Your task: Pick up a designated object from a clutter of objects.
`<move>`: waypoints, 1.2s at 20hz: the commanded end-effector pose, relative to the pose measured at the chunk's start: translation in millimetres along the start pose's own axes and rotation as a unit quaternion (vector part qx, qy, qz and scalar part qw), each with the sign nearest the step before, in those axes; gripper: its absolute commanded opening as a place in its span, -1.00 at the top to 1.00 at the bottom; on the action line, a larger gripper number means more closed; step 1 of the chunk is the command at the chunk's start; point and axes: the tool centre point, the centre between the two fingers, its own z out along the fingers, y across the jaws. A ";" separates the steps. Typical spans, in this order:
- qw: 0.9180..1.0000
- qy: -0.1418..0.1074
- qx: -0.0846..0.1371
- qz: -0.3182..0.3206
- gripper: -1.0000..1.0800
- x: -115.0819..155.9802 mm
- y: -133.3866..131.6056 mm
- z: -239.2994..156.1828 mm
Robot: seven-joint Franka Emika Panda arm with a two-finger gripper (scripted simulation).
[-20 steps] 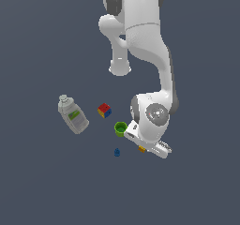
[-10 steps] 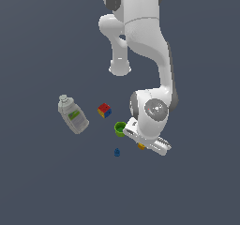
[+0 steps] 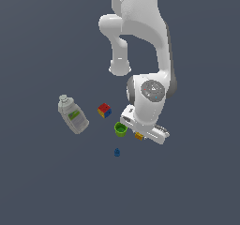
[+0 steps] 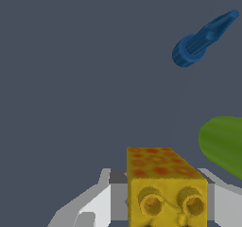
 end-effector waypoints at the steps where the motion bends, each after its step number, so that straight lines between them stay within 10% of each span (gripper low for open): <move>1: 1.000 0.000 0.000 0.000 1.00 -6.5 10.2 -17.5; 24: 1.000 0.000 0.001 0.000 1.00 -69.3 109.6 -187.2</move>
